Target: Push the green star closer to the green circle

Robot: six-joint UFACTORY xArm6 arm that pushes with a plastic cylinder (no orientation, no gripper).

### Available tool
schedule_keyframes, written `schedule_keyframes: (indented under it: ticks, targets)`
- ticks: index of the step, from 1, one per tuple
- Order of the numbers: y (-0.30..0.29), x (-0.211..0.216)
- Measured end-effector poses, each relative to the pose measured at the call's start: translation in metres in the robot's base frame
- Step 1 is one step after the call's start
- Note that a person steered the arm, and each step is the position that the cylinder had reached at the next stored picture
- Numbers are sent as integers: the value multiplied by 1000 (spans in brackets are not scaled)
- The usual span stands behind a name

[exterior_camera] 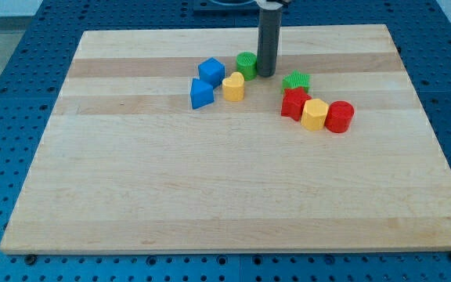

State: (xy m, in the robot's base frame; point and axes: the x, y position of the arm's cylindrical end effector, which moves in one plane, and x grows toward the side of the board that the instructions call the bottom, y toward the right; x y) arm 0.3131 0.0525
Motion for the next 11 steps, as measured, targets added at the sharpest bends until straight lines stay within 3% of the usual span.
schedule_keyframes:
  ticks: [4, 7, 9, 11]
  targets:
    - [-10, -1]
    - [105, 4]
    - [111, 64]
    - [84, 70]
